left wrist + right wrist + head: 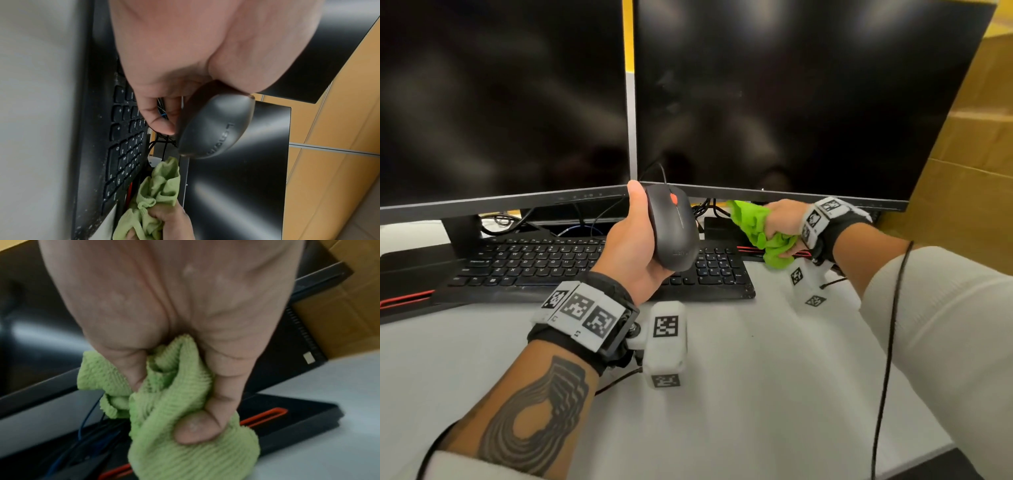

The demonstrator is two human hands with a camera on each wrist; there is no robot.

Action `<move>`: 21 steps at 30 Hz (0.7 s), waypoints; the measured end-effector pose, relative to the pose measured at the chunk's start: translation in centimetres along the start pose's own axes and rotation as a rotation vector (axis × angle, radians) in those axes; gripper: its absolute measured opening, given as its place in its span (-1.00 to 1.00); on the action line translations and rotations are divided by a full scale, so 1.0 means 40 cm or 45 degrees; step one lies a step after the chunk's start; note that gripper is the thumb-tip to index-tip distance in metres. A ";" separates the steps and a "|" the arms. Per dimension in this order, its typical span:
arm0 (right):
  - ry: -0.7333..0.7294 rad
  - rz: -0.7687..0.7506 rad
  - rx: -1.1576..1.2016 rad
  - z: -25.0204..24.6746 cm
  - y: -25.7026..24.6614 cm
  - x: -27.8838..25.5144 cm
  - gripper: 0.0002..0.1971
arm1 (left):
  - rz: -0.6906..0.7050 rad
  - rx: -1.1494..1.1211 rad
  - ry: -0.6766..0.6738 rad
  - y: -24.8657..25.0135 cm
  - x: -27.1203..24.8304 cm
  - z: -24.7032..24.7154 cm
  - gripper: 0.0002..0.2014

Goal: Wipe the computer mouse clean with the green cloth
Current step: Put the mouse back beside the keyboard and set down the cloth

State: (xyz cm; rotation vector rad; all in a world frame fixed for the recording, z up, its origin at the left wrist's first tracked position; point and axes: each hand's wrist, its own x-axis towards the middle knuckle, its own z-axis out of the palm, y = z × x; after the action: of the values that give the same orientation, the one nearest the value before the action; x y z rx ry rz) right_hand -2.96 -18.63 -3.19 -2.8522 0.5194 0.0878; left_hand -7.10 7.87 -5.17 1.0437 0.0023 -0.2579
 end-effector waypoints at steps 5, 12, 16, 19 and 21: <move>0.160 0.039 -0.151 -0.005 0.031 -0.010 -0.59 | 0.000 0.004 0.016 0.000 -0.005 0.002 -0.36; -0.010 -0.075 -0.233 0.073 -0.040 0.035 -0.65 | -0.003 -0.002 0.019 0.002 -0.011 0.007 -0.46; 0.051 -0.079 -0.111 0.060 -0.017 0.042 -0.69 | -0.017 0.007 0.023 0.004 -0.012 0.007 -0.44; 0.104 -0.053 -0.152 0.046 0.012 0.031 -0.72 | -0.020 0.027 0.042 0.005 -0.014 0.004 -0.47; 0.139 -0.004 -0.297 0.042 0.024 0.014 -0.73 | -0.026 0.030 0.042 0.005 -0.016 0.004 -0.46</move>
State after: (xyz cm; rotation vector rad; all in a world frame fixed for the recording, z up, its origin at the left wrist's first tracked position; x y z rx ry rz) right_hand -2.82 -19.26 -5.08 -3.0993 0.5605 -0.0082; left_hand -7.70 7.97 -4.84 1.0717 0.0397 -0.2599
